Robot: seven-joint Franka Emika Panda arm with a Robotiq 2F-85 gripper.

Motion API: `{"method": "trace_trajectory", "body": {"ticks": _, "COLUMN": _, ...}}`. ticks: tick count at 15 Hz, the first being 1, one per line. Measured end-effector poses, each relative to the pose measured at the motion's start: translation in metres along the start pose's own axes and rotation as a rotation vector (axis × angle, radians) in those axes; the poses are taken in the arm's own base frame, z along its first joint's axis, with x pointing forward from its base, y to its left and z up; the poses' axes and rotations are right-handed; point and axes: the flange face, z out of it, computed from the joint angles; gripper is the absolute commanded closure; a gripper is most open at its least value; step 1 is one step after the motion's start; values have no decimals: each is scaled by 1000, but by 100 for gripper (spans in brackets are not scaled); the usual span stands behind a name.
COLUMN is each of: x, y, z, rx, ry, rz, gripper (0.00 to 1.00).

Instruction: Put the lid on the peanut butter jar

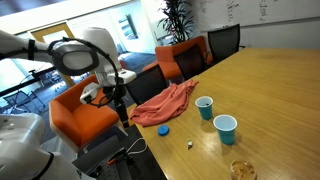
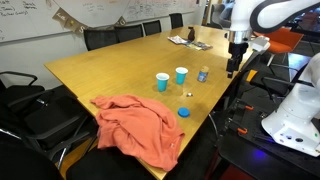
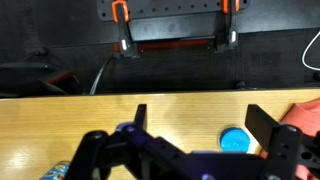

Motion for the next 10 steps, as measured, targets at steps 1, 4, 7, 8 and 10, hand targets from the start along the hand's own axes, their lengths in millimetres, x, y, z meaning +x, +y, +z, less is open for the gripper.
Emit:
{"method": "trace_trajectory", "body": {"ticks": 1, "x": 2, "y": -16, "z": 8, "rx": -9, "ry": 26, "rz": -20, "gripper": 0}}
{"method": "trace_trajectory", "body": {"ticks": 4, "x": 19, "y": -56, "z": 21, "rx": -19, "ry": 113, "rz": -54, "gripper": 0}}
{"method": "trace_trajectory", "body": {"ticks": 7, "x": 29, "y": -67, "z": 35, "rx": -21, "ry": 114, "rz": -60, "gripper": 0}}
{"method": "trace_trajectory", "body": {"ticks": 8, "x": 30, "y": -67, "z": 34, "rx": -20, "ry": 117, "rz": -60, "gripper": 0}}
{"method": "trace_trajectory", "body": {"ticks": 10, "x": 30, "y": -66, "z": 31, "rx": -18, "ry": 124, "rz": -58, "gripper": 0}}
